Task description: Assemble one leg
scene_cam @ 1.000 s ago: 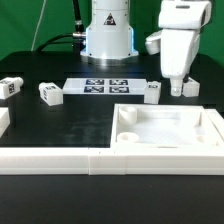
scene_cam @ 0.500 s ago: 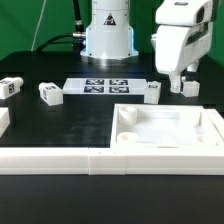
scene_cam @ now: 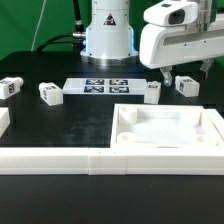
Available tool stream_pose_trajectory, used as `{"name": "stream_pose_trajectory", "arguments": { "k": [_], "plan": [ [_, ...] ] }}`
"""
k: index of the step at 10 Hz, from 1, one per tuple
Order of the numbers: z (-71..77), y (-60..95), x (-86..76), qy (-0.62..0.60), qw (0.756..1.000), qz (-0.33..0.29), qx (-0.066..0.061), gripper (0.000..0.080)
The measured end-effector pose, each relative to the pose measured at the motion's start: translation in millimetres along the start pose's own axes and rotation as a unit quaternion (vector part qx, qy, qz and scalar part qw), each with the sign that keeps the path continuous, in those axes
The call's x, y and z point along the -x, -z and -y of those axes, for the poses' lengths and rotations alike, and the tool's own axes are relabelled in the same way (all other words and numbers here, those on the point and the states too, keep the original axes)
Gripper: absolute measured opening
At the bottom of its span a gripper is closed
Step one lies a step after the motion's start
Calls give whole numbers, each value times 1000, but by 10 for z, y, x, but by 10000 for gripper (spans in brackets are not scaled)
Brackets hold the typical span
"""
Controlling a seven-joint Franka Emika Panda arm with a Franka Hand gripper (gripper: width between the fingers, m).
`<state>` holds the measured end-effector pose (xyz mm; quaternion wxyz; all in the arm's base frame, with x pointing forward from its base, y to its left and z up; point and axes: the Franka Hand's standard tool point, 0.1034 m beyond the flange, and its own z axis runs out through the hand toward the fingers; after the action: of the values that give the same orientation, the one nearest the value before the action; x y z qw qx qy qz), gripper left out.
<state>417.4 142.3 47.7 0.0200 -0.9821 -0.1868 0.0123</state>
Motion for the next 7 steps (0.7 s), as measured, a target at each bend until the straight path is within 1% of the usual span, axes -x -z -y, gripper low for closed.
{"name": "stream_pose_trajectory", "arguments": {
  "k": [1, 2, 4, 5, 6, 7],
  "plan": [
    [92, -5, 72, -56, 998, 4, -3, 649],
    [138, -1, 151, -36, 999, 8, -3, 649],
    [215, -6, 234, -33, 999, 18, -4, 649],
    [196, -5, 234, -34, 999, 35, -4, 649],
    [194, 1, 217, -34, 999, 35, -4, 649],
    [197, -4, 303, -33, 996, 81, -4, 649]
  ]
}}
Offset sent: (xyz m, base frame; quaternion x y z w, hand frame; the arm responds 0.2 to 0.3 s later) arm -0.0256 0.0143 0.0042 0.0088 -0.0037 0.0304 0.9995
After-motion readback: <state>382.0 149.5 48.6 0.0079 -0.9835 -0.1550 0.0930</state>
